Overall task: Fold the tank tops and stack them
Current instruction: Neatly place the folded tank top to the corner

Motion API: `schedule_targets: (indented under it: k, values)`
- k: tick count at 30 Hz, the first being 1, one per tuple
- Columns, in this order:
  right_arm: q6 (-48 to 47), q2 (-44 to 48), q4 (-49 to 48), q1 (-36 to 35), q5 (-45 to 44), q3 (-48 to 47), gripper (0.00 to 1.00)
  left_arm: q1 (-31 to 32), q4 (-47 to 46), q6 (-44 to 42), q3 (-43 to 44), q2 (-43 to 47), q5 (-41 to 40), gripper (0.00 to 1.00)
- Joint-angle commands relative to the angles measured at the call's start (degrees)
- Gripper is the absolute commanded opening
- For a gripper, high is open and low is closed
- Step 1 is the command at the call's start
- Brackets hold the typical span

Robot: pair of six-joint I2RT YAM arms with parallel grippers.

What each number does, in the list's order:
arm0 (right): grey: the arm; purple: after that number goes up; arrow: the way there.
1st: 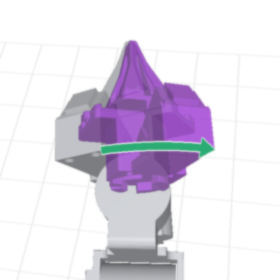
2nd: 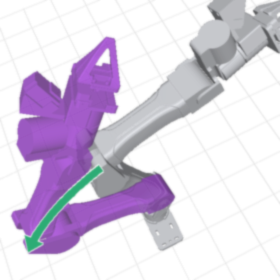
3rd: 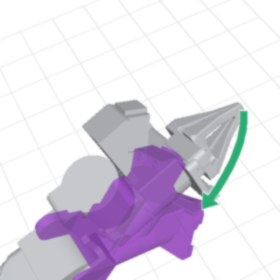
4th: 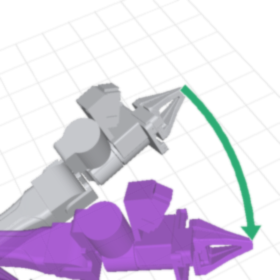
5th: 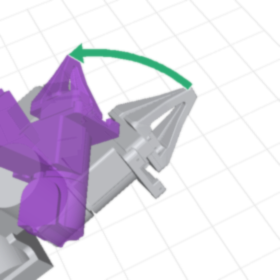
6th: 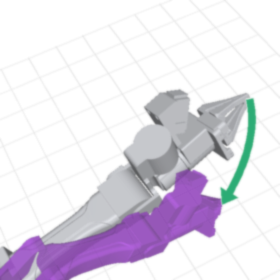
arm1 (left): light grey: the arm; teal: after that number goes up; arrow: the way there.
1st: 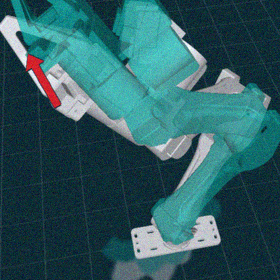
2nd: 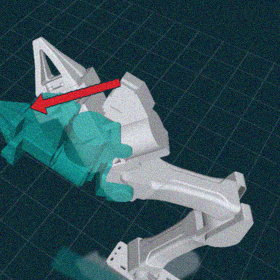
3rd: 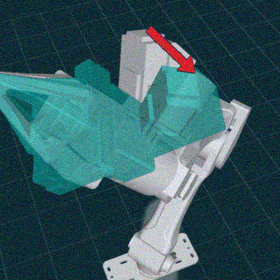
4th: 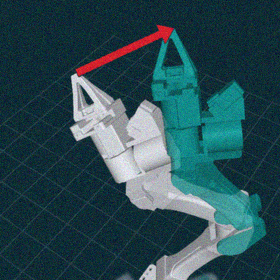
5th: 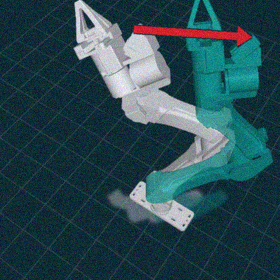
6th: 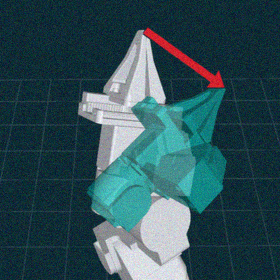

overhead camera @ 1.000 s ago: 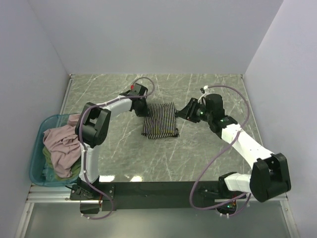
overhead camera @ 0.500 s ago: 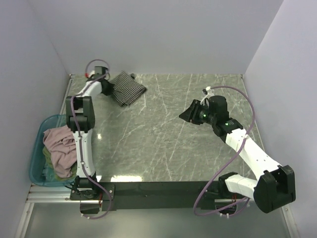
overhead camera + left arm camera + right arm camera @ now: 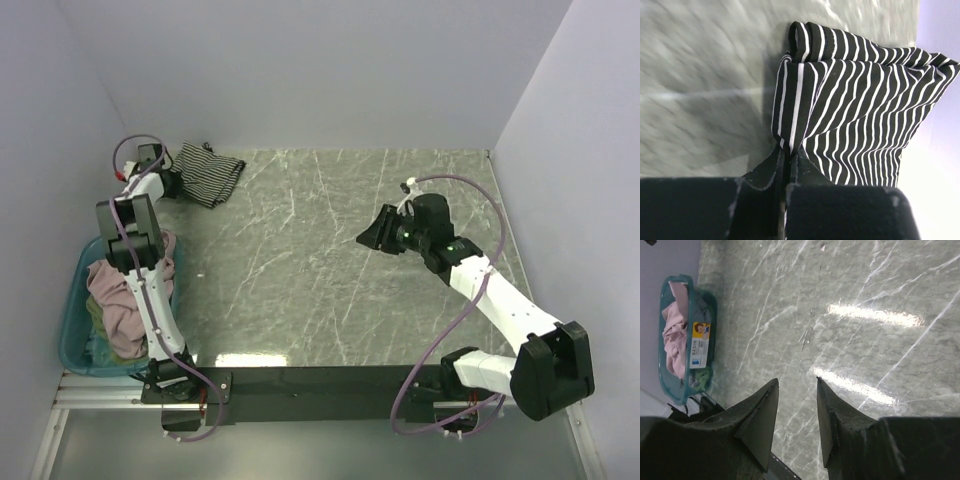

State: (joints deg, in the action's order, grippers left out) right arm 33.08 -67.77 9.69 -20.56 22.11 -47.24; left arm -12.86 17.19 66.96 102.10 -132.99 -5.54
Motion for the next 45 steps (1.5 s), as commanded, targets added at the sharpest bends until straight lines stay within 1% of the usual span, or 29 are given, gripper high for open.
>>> schedule_targets:
  k: [1, 3, 6, 11, 12, 13, 15, 17, 18, 20, 21, 25, 27, 29, 30, 31, 32, 33, 37, 39, 40, 41, 42, 43, 45]
  values:
    - [-1.35, -0.78, -1.08, -1.24, -1.01, -2.59, 0.44, -2.25, -0.32, 3.09, -1.12, 2.30, -3.42, 0.01]
    - [-1.44, -1.49, -1.34, -1.59, -1.01, -2.85, 0.44, -3.31, -0.49, 4.14, -1.03, 2.64, -4.47, 0.01]
    - [-1.79, -2.28, -1.08, -1.77, -1.28, -3.38, 0.44, -4.89, -4.34, 6.07, -4.27, 4.31, -5.27, 0.01]
    - [-2.32, -3.16, -0.82, -1.94, -1.45, -4.00, 0.44, -6.82, -6.64, 8.62, -6.47, 5.19, -5.88, 0.01]
    - [-2.41, -3.33, -0.82, -2.03, -1.37, -4.08, 0.44, -7.00, -7.77, 9.06, -7.61, 5.63, -5.97, 0.01]
    - [-2.75, -3.34, -0.90, -2.12, -1.37, -4.17, 0.44, -7.09, -11.88, 9.85, -8.93, 6.59, -5.89, 0.01]
    - [-3.02, -3.34, -0.82, -2.38, -1.72, -4.09, 0.44, -7.35, -14.63, 10.03, -10.70, 6.78, -4.75, 0.01]
    - [-3.11, -3.07, -0.90, -2.38, -1.72, -3.73, 0.44, -7.35, -14.03, 8.72, -8.08, 5.64, -3.52, 0.06]
    - [-3.02, -3.16, -0.82, -2.38, -1.63, -3.65, 0.45, -7.27, -13.68, 8.45, -7.63, 5.64, -3.43, 0.16]
    - [-3.02, -2.81, -0.82, -2.56, -1.45, -3.73, 0.45, -7.00, -15.42, 7.93, -9.54, 7.73, -3.34, 0.28]
    - [-3.02, -2.72, -0.90, -2.65, -1.45, -3.82, 0.45, -6.74, -15.95, 7.58, -10.34, 8.70, -3.51, 0.37]
    - [-3.37, -1.49, -0.99, -3.26, -1.72, -3.91, 0.47, -6.30, -15.09, 3.28, -10.96, 13.36, -4.56, 0.53]
    - [-3.37, -1.32, -1.34, -3.35, -1.63, -3.82, 0.49, -6.21, -14.21, 1.78, -11.14, 14.86, -4.83, 0.65]
    - [-3.46, -1.40, -1.34, -3.44, -1.37, -3.91, 0.50, -6.03, -13.85, 0.63, -12.10, 17.05, -4.66, 0.66]
    - [-3.64, -1.40, -1.52, -3.44, -1.28, -3.91, 0.51, -5.95, -13.33, 0.28, -12.63, 17.76, -4.48, 0.71]
    - [-3.64, -1.32, -1.52, -3.44, -1.54, -4.08, 0.52, -5.86, -12.89, -0.24, -13.42, 19.42, -4.39, 0.71]
    - [-3.72, -1.14, -1.52, -3.44, -1.72, -4.08, 0.56, -5.42, -12.80, -0.60, -14.12, 20.30, -4.04, 0.71]
    - [-3.64, -0.96, -1.52, -3.35, -1.80, -4.17, 0.58, -4.90, -12.01, -1.65, -14.65, 21.44, -3.78, 0.72]
    - [-3.11, 0.53, -1.70, -3.35, -2.68, -4.52, 0.62, -0.07, -9.90, -5.51, -18.85, 29.26, -3.08, 0.72]
    - [-2.76, 1.14, -1.17, -3.35, -3.64, -5.13, 0.63, 4.32, -8.41, -7.18, -21.23, 32.77, -2.72, 0.71]
    - [-2.50, 1.76, -1.08, -3.35, -4.09, -5.31, 0.64, 6.16, -9.10, -8.06, -24.55, 36.88, -2.02, 0.71]
    - [-2.41, 2.02, -0.73, -3.26, -4.35, -5.66, 0.64, 10.62, -8.23, -9.03, -25.80, 38.92, -2.37, 0.71]
    - [-2.41, 2.29, -0.03, -3.26, -5.40, -6.28, 0.64, 12.49, -6.83, -10.34, -26.77, 40.69, -3.33, 0.71]
    - [-2.15, 3.07, 0.50, -3.26, -6.11, -6.46, 0.64, 18.25, -6.04, -11.49, -29.22, 44.53, -3.51, 0.71]
    - [-2.06, 4.56, 1.37, -3.26, -8.12, -6.72, 0.66, 23.03, -3.84, -14.38, -30.91, 49.46, -4.04, 0.71]
